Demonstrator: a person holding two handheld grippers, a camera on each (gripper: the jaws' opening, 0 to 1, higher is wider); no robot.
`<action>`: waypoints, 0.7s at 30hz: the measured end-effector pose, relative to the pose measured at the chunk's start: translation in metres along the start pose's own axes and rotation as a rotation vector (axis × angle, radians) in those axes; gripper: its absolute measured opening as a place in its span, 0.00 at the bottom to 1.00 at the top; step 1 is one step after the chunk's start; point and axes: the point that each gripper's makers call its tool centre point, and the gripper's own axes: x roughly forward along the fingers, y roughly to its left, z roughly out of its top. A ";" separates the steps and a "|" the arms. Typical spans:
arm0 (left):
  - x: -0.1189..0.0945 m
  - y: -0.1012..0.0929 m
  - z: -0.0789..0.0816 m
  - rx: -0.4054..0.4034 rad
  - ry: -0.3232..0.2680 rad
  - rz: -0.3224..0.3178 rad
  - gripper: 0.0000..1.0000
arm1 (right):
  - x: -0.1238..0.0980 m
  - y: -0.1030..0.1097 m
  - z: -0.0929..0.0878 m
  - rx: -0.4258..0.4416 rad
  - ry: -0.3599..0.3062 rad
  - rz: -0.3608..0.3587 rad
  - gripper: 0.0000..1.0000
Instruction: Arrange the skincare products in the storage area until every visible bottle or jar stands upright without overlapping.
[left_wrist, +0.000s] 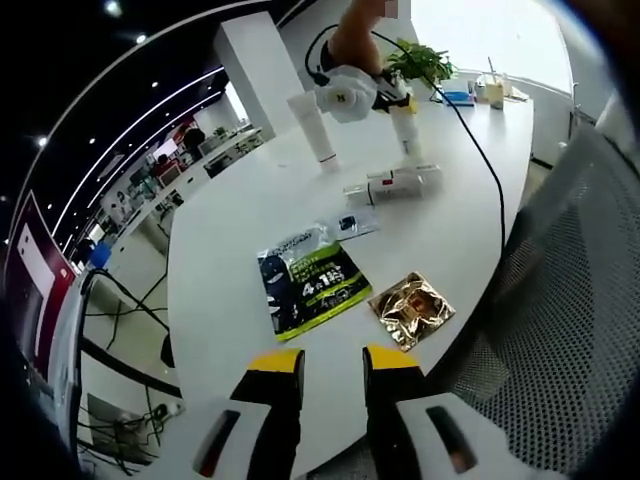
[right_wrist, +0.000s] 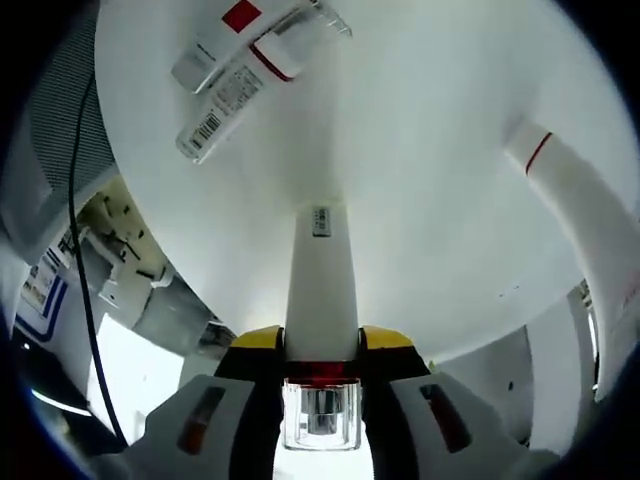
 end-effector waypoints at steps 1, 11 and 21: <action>0.000 0.000 0.000 0.000 0.000 0.000 0.24 | -0.001 -0.001 0.001 -0.013 0.001 -0.013 0.26; 0.000 0.000 0.000 0.003 0.001 -0.002 0.24 | -0.010 -0.013 0.012 -0.043 -0.034 -0.064 0.26; 0.000 0.000 0.000 0.004 -0.001 -0.002 0.24 | -0.013 -0.013 0.014 -0.083 -0.058 -0.082 0.32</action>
